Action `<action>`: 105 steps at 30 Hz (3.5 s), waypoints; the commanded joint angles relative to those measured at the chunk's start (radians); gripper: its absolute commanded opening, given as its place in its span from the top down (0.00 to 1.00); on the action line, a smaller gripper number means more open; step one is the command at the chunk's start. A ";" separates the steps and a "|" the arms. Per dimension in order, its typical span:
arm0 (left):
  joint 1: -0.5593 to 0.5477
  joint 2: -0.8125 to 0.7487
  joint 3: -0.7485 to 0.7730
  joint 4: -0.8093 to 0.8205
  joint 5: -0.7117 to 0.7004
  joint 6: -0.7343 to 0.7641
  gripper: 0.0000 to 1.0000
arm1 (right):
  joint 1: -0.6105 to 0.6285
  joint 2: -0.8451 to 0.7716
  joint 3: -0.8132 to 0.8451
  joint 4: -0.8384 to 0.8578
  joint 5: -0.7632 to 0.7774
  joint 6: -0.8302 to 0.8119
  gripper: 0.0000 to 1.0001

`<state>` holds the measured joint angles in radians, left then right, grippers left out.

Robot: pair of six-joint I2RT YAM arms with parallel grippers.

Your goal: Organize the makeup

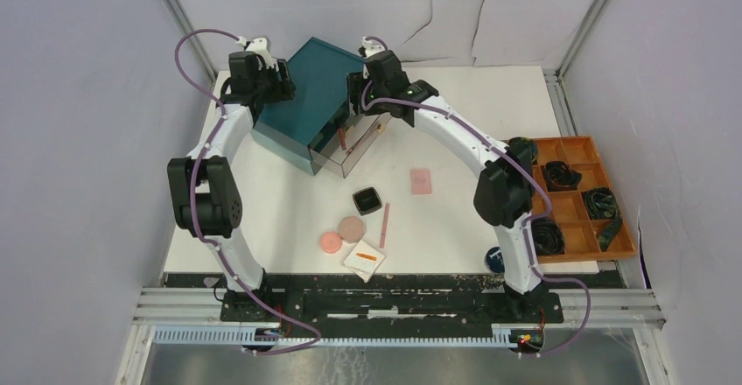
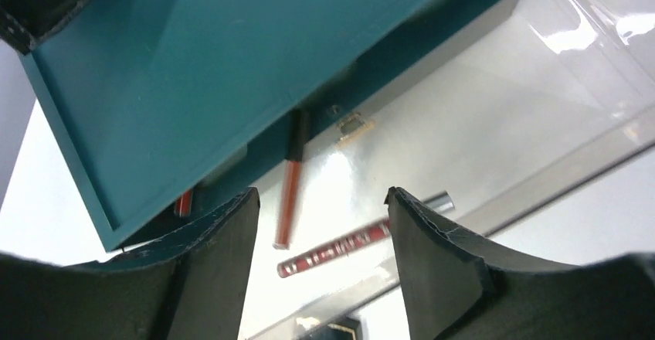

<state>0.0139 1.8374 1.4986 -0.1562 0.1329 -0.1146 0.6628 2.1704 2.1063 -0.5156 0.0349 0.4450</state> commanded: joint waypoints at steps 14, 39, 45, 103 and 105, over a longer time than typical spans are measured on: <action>0.012 0.034 -0.029 -0.132 -0.023 0.004 0.25 | 0.151 -0.480 -0.688 -0.010 0.074 0.022 0.37; 0.012 0.059 -0.031 -0.134 -0.031 0.011 0.25 | 0.181 -0.329 -0.968 0.082 0.017 0.104 0.42; 0.011 0.060 -0.035 -0.135 -0.033 0.014 0.25 | 0.181 -0.284 -0.977 0.081 0.015 0.104 0.47; 0.038 0.089 0.003 -0.138 -0.023 0.004 0.26 | -0.090 -0.124 -0.020 0.160 -0.081 0.168 0.43; 0.038 0.087 0.003 -0.139 -0.026 0.006 0.26 | -0.094 -0.182 -0.088 0.164 -0.055 0.149 0.43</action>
<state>0.0345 1.8572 1.5181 -0.1509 0.1261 -0.1146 0.5797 2.1651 2.0823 -0.4091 -0.0830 0.6594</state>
